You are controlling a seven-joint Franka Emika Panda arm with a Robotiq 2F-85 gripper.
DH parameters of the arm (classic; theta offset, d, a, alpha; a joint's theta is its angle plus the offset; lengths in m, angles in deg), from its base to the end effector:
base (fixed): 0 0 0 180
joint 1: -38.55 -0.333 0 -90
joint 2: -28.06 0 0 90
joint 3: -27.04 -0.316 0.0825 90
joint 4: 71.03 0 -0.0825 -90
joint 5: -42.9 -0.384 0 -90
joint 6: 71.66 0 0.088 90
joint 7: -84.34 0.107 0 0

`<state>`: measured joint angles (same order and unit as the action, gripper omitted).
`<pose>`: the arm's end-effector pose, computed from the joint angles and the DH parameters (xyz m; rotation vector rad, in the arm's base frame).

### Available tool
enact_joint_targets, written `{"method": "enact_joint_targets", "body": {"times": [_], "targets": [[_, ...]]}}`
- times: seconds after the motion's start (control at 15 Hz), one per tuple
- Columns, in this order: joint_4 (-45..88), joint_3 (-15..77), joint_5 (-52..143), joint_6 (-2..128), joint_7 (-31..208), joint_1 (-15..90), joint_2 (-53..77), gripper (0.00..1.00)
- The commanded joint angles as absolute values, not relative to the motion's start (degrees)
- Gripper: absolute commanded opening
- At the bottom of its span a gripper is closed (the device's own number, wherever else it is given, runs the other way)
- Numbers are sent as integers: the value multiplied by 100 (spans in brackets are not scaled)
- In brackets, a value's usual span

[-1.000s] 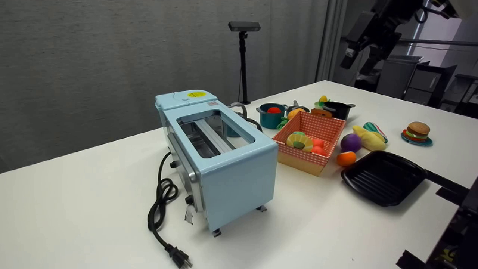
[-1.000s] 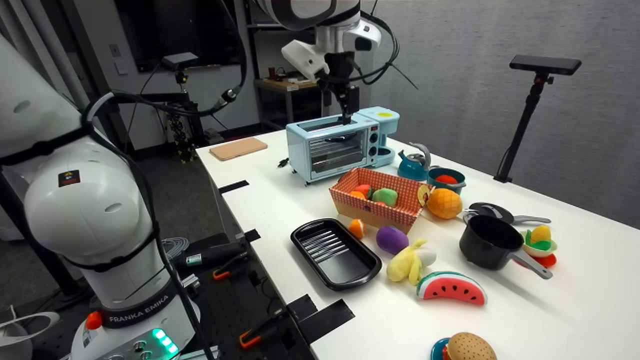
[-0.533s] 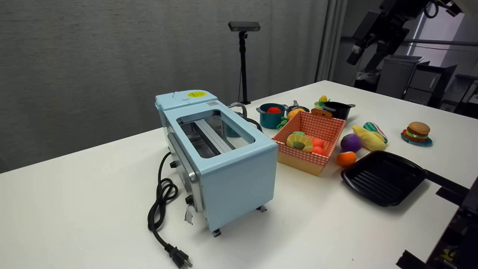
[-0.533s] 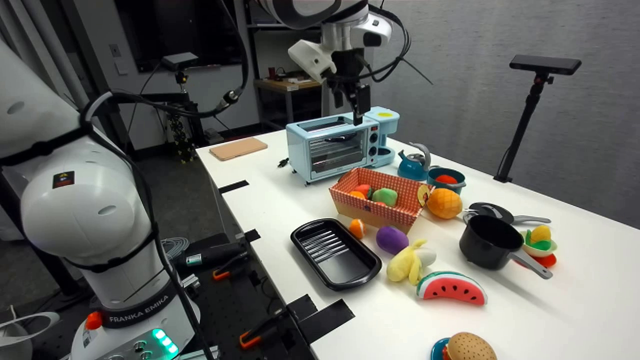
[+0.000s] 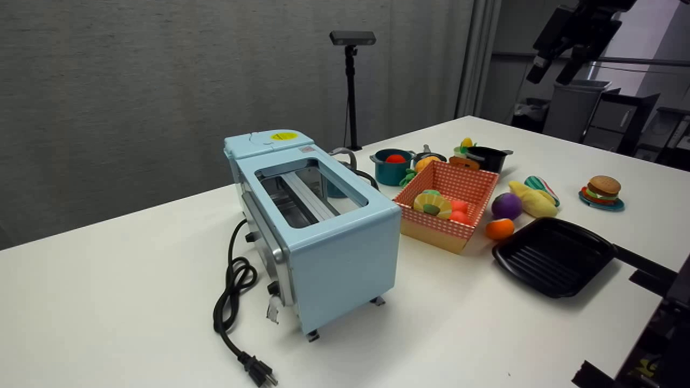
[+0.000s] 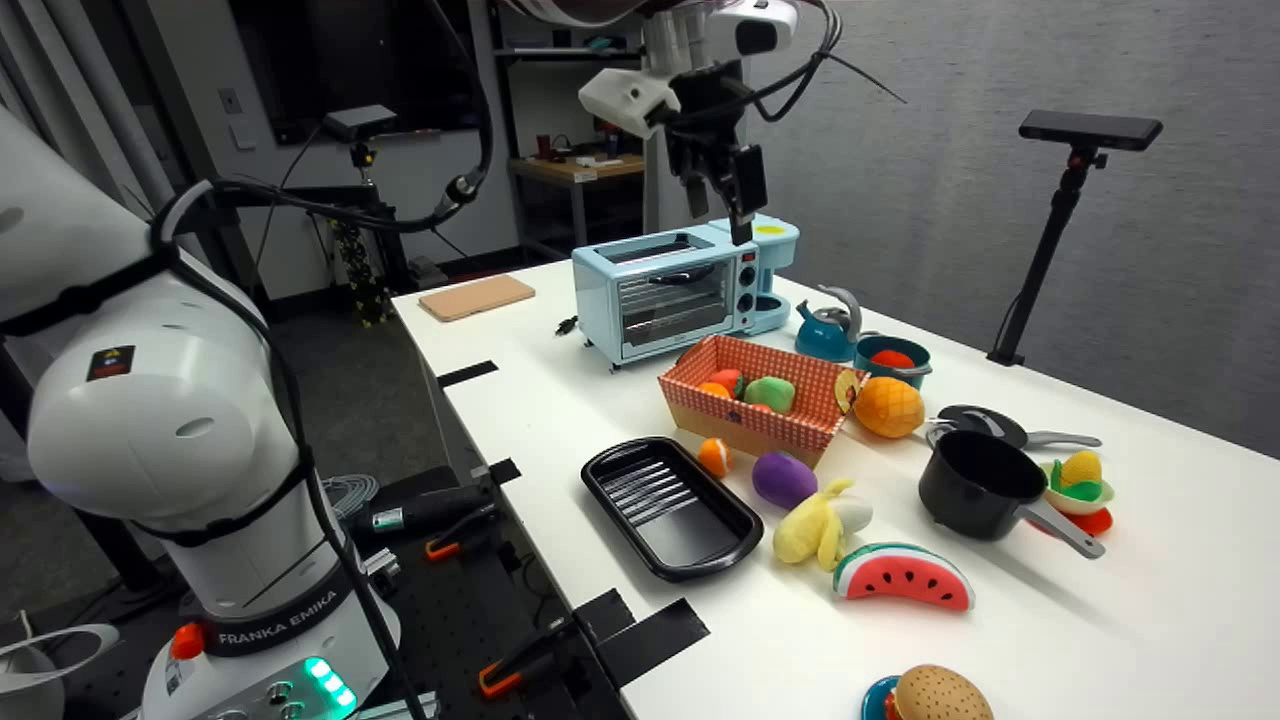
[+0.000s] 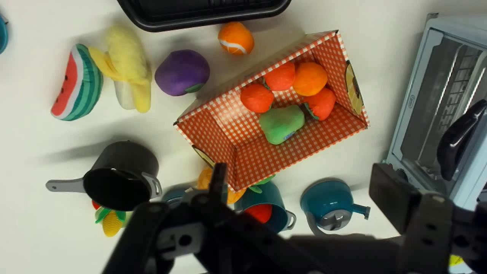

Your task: Put the banana plushy in the box

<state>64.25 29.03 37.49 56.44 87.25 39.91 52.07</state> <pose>0.4492 -0.0247 0.5159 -3.0044 0.2343 -0.4453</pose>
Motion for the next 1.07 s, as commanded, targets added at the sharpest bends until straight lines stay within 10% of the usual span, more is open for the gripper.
{"method": "enact_joint_targets", "body": {"times": [0.0, 0.53, 0.67, 1.0], "targets": [[6411, 2984, 3661, 5765, 8606, 3997, 5243, 95], [6125, 3135, 2879, 7144, 8451, 3845, 4559, 90], [6011, 3116, 2833, 6997, 8565, 3872, 4374, 74], [5730, 3152, 2879, 6077, 8697, 4005, 3944, 100]]}}
